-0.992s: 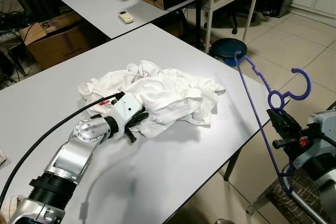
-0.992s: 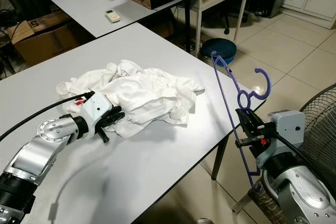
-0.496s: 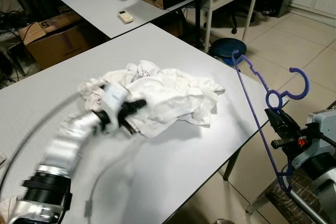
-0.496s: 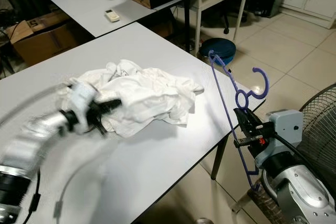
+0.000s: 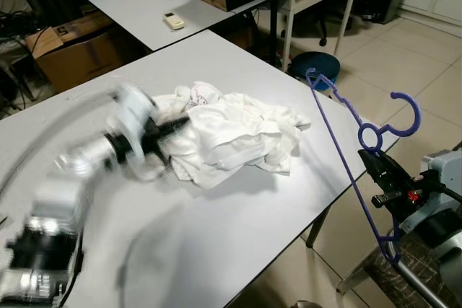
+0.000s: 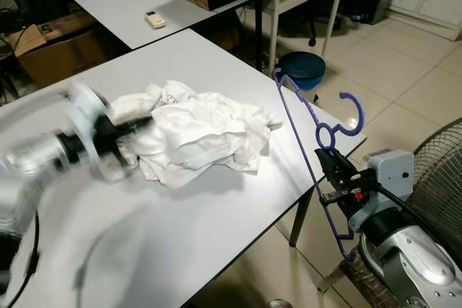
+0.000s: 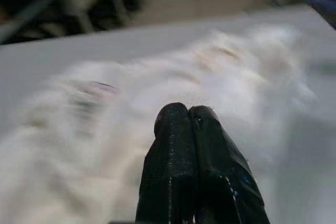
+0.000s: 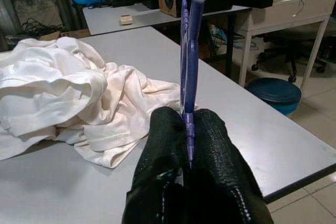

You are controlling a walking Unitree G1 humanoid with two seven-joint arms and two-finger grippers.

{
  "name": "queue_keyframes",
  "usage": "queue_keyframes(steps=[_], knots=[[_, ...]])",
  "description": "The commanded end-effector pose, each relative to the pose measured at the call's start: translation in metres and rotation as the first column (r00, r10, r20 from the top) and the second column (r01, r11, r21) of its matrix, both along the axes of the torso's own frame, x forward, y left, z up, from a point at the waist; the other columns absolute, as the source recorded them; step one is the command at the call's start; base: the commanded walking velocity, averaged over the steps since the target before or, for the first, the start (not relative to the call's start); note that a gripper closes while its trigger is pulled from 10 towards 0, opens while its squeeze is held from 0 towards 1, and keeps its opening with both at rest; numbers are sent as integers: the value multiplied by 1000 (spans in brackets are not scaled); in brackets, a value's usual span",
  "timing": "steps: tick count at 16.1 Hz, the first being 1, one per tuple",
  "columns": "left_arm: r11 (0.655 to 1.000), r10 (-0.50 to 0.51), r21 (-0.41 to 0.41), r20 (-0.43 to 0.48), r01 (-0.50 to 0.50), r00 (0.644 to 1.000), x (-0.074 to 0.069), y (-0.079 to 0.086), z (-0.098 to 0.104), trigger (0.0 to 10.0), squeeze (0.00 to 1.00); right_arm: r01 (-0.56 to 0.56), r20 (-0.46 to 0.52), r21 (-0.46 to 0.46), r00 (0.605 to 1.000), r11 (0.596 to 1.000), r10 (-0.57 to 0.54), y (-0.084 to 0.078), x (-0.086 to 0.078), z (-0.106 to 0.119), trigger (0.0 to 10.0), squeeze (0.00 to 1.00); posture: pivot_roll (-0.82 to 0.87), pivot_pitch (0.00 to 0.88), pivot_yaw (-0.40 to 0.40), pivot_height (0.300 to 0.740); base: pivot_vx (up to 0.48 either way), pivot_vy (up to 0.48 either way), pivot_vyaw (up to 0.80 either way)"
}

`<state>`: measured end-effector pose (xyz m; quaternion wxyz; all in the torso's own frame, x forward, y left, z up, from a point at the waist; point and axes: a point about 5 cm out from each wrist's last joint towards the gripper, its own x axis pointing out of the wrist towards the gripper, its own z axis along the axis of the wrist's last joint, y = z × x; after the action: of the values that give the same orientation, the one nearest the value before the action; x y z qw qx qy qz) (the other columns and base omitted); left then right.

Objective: Hang hanger

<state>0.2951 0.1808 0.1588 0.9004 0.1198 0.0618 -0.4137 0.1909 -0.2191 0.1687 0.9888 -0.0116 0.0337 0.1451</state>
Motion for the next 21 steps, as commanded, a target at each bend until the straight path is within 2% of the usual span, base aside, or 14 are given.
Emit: queue_keyframes(steps=[1, 2, 3, 5, 8, 11, 15, 16, 17, 18, 19, 20, 21], knots=[[993, -82, 85, 45, 78, 996, -8, -8, -2, 10000, 1000, -19, 28, -1, 999, 1000, 19, 3, -1, 5, 10000, 0, -224, 42, 116, 740, 0, 0, 0], [986, -107, 139, 69, 97, 992, -13, -11, -10, 10000, 1000, -18, 27, 1, 999, 1000, 18, 4, -2, 5, 10000, 0, -224, 42, 116, 740, 0, 0, 0], [989, -94, 119, 80, 85, 992, -14, -13, -10, 10000, 1000, -19, 26, 3, 999, 1000, 19, 4, -2, 5, 10000, 0, -225, 49, 114, 740, 0, 0, 0], [990, -61, 130, 113, 46, 992, -15, -19, -12, 10000, 1000, -17, 25, 2, 1000, 1000, 17, 4, -2, 4, 10000, 0, -221, 53, 112, 740, 0, 0, 0], [973, -23, 229, 178, -19, 984, -13, -19, -22, 10000, 1000, -17, 27, 4, 999, 1000, 17, 5, 0, 5, 10000, 0, -221, 53, 110, 740, 0, 0, 0], [975, -45, 220, 129, 16, 991, -21, -26, -36, 10000, 1000, -17, 30, 5, 999, 1000, 17, 5, 0, 5, 10000, 0, -224, 53, 111, 740, 0, 0, 0], [977, -29, 212, 109, 5, 994, -22, -28, -43, 10000, 1000, -15, 31, 2, 999, 1000, 15, 5, 0, 5, 10000, 0, -229, 53, 113, 740, 0, 0, 0], [965, -20, 260, 122, -12, 992, -20, -27, -47, 10000, 1000, -14, 33, 0, 999, 1000, 14, 5, 0, 6, 10000, 0, -229, 53, 113, 740, 0, 0, 0], [946, 29, 314, 151, -76, 988, -15, -22, -50, 10000, 1000, -14, 34, -1, 999, 1000, 15, 5, 0, 6, 10000, 0, -229, 52, 113, 740, 0, 0, 0], [933, 72, 335, 172, -127, 982, -11, -19, -50, 10000, 929, -16, 34, -3, 999, 1000, 16, 5, 0, 6, 10000, 0, -231, 51, 113, 740, 0, 0, 0], [923, 86, 356, 182, -147, 980, -9, -17, -51, 10000, 510, -18, 35, -4, 999, 1000, 18, 6, 1, 6, 10000, 0, -231, 51, 113, 740, 0, 0, 0], [915, 96, 368, 195, -164, 976, -8, -15, -51, 10000, 231, -19, 35, -5, 999, 1000, 19, 6, 1, 6, 10000, 0, -231, 51, 112, 740, 0, 0, 0], [913, 103, 368, 205, -175, 973, -7, -14, -50, 10000, 204, -20, 35, -6, 999, 1000, 20, 5, 1, 6, 10000, 0, -231, 49, 110, 740, 0, 0, 0]])
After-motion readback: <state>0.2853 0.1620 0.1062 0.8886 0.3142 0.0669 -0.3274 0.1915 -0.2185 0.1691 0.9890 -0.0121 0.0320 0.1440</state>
